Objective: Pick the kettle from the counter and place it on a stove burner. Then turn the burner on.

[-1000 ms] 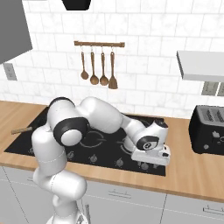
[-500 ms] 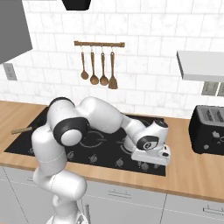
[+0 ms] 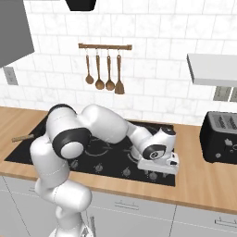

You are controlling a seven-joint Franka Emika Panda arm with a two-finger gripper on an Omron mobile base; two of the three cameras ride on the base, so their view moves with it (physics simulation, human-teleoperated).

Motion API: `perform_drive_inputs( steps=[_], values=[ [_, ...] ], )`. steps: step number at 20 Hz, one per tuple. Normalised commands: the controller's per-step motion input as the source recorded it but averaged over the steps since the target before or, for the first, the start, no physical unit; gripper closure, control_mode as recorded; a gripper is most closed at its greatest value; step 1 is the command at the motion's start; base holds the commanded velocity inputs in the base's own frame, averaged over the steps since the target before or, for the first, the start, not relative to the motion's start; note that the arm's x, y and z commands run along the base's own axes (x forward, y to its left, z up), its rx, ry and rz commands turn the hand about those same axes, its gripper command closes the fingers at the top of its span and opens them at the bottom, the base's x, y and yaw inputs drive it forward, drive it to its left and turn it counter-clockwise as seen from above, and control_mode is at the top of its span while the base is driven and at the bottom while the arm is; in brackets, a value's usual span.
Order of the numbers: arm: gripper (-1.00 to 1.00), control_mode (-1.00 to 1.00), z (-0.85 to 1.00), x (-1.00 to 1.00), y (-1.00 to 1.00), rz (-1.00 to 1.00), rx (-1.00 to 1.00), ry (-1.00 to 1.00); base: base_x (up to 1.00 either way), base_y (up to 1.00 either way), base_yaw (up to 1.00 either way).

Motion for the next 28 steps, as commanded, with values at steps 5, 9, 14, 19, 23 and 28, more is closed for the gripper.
perform_drive_inputs(
  steps=[5,9,14,19,23,28],
  values=[
    [-1.0,-1.0,0.0,-0.17,0.14,0.0,-0.03,-0.06,0.0,0.0,0.0],
    [-1.0,-1.0,-0.02,-0.03,0.04,0.0,-0.03,-0.01,0.0,0.0,0.0],
    [-1.0,-1.0,-0.03,0.01,0.06,0.0,-0.02,0.0,0.0,0.0,0.0],
    [-1.0,-1.0,-0.06,0.02,0.0,0.0,-0.01,0.0,0.0,0.0,0.0],
    [-1.0,-1.0,-0.03,0.08,0.0,-0.01,0.0,0.0,0.0,0.0,0.0],
    [-1.0,-1.0,0.0,0.19,0.0,-0.03,0.0,0.0,0.0,0.0,0.0]
  ],
)
